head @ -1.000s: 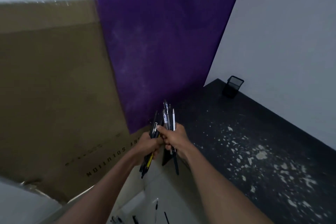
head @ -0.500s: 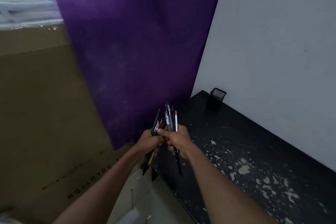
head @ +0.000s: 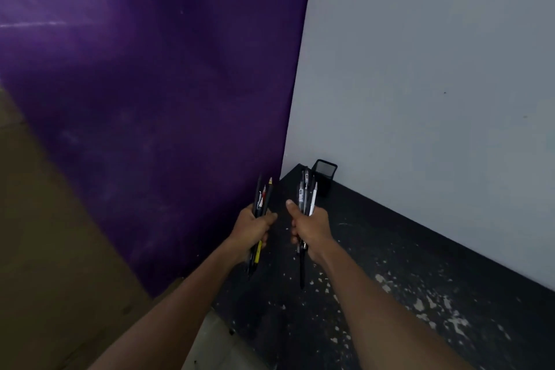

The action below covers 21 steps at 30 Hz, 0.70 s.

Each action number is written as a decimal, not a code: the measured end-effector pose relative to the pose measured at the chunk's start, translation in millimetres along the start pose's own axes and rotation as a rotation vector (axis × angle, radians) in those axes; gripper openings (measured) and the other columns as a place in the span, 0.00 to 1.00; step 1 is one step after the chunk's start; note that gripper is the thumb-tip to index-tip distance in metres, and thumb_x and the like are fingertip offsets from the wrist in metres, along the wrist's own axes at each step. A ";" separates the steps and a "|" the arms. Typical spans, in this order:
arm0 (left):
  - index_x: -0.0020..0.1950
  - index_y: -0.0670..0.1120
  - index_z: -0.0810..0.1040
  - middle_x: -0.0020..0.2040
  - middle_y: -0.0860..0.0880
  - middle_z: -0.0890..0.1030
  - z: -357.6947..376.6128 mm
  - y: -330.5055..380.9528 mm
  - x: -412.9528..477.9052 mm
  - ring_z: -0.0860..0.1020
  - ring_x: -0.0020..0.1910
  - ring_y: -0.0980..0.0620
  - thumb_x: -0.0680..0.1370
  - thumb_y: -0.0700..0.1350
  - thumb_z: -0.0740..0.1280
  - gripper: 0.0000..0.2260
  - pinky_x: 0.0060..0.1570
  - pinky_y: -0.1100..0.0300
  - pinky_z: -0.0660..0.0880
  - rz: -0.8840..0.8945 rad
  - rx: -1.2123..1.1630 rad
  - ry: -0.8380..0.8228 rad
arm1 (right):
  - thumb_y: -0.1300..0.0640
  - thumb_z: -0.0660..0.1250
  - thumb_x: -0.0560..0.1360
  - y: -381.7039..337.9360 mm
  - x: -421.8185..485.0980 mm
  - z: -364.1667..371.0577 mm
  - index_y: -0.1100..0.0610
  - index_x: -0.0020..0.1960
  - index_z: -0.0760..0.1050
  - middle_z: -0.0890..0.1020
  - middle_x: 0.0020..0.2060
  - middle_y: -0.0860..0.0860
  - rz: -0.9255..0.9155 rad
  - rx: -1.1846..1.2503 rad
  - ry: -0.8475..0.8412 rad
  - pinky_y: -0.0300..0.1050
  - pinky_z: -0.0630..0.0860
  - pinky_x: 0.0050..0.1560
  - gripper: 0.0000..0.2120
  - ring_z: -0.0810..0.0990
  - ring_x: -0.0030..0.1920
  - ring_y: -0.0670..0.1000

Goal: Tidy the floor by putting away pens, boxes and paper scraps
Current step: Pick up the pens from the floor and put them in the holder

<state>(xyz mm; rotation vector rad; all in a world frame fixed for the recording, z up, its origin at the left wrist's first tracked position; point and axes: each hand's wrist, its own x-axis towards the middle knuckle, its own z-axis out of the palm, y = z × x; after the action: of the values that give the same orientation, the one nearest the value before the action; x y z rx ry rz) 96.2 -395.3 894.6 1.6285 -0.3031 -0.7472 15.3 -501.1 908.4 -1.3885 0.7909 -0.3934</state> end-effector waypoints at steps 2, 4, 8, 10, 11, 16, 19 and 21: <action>0.45 0.45 0.71 0.29 0.49 0.70 7.9 2.7 10.2 0.68 0.24 0.54 0.78 0.43 0.66 0.05 0.25 0.60 0.68 0.026 -0.026 -0.022 | 0.52 0.66 0.78 -4.2 9.0 -9.6 0.60 0.40 0.71 0.71 0.26 0.54 -0.029 0.005 0.048 0.39 0.70 0.22 0.13 0.69 0.22 0.48; 0.45 0.46 0.72 0.28 0.50 0.71 17.0 3.5 17.8 0.68 0.24 0.54 0.78 0.45 0.66 0.06 0.26 0.60 0.68 0.039 -0.046 -0.046 | 0.51 0.64 0.79 -6.4 16.8 -19.1 0.59 0.41 0.70 0.70 0.27 0.54 -0.047 0.001 0.080 0.40 0.70 0.22 0.13 0.68 0.23 0.48; 0.48 0.45 0.73 0.29 0.49 0.71 36.0 7.6 37.7 0.69 0.25 0.54 0.78 0.51 0.66 0.10 0.27 0.59 0.70 0.061 -0.023 -0.096 | 0.51 0.62 0.80 -11.4 35.3 -34.7 0.59 0.42 0.69 0.69 0.27 0.53 -0.070 -0.003 0.140 0.39 0.70 0.22 0.13 0.67 0.24 0.49; 0.53 0.45 0.73 0.31 0.49 0.71 45.4 11.0 49.1 0.70 0.26 0.55 0.78 0.54 0.65 0.13 0.28 0.59 0.72 0.060 -0.007 -0.099 | 0.52 0.62 0.80 -13.7 46.3 -39.4 0.59 0.42 0.69 0.69 0.27 0.53 -0.077 0.010 0.159 0.40 0.69 0.23 0.12 0.67 0.23 0.47; 0.54 0.45 0.72 0.32 0.49 0.71 50.5 13.9 56.0 0.70 0.26 0.55 0.78 0.54 0.64 0.14 0.28 0.58 0.73 0.057 -0.001 -0.104 | 0.52 0.61 0.80 -14.9 53.8 -41.7 0.58 0.42 0.69 0.69 0.26 0.52 -0.078 0.015 0.166 0.40 0.69 0.23 0.12 0.67 0.23 0.47; 0.53 0.44 0.70 0.32 0.49 0.70 73.0 31.0 99.2 0.70 0.27 0.54 0.80 0.51 0.62 0.10 0.30 0.57 0.73 0.087 0.006 -0.097 | 0.52 0.61 0.80 -18.9 100.6 -53.3 0.58 0.42 0.69 0.69 0.27 0.53 -0.098 0.019 0.170 0.40 0.68 0.24 0.12 0.67 0.23 0.47; 0.59 0.42 0.67 0.33 0.48 0.71 87.5 41.9 134.2 0.71 0.28 0.54 0.80 0.50 0.62 0.14 0.29 0.59 0.74 0.097 0.005 -0.065 | 0.53 0.61 0.81 -21.1 134.0 -61.8 0.56 0.39 0.69 0.70 0.26 0.52 -0.138 0.024 0.186 0.40 0.67 0.24 0.13 0.67 0.22 0.46; 0.54 0.44 0.68 0.33 0.48 0.71 98.2 50.4 158.4 0.71 0.28 0.54 0.80 0.50 0.62 0.10 0.29 0.59 0.73 0.121 -0.006 -0.045 | 0.53 0.61 0.80 -24.1 158.2 -67.8 0.55 0.39 0.68 0.70 0.26 0.52 -0.157 0.041 0.203 0.40 0.67 0.25 0.13 0.67 0.23 0.47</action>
<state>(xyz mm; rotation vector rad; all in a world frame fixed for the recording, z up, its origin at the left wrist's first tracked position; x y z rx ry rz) 165.7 -575.4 892.4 1.5748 -0.4276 -0.6928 82.0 -660.6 891.1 -1.3906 0.8363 -0.6779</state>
